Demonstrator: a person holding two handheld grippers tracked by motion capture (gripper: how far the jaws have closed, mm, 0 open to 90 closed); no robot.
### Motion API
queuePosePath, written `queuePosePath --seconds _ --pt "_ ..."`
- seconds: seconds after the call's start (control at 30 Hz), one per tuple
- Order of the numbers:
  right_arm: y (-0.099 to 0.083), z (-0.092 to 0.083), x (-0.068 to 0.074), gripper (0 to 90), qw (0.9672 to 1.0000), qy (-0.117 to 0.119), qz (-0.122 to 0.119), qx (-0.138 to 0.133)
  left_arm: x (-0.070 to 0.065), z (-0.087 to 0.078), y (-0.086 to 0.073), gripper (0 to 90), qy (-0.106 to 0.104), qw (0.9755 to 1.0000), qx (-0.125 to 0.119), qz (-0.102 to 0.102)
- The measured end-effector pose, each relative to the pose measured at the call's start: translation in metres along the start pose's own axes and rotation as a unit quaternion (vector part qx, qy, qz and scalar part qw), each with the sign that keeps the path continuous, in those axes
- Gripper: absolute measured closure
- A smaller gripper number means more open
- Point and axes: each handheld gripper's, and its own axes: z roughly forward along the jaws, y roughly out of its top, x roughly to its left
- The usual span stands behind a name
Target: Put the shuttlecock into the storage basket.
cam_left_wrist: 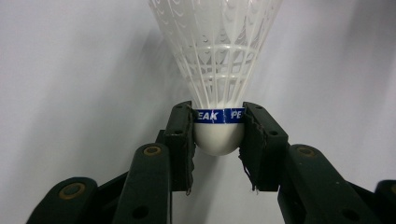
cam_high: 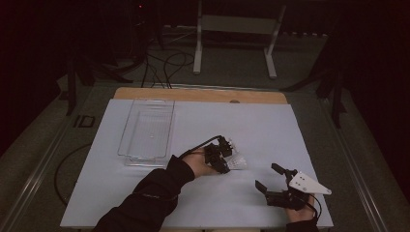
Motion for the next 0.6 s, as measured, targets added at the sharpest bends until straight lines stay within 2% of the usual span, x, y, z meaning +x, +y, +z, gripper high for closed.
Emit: queuePosePath --seconds 0.13,0.37,0.6 --pt "0.000 0.000 0.000 12.4 1.0000 0.000 0.001 -0.001 0.002 -0.009 -0.006 65.9 0.005 1.0000 0.005 0.003" --pt "0.000 0.001 0.000 12.4 1.0000 -0.001 0.002 0.002 0.007 -0.025 -0.015 65.9 0.018 0.9998 0.011 -0.003" --pt "-0.001 0.001 -0.001 12.4 1.0000 0.001 0.004 0.000 0.009 -0.045 -0.022 65.9 0.021 0.9998 0.005 -0.002"
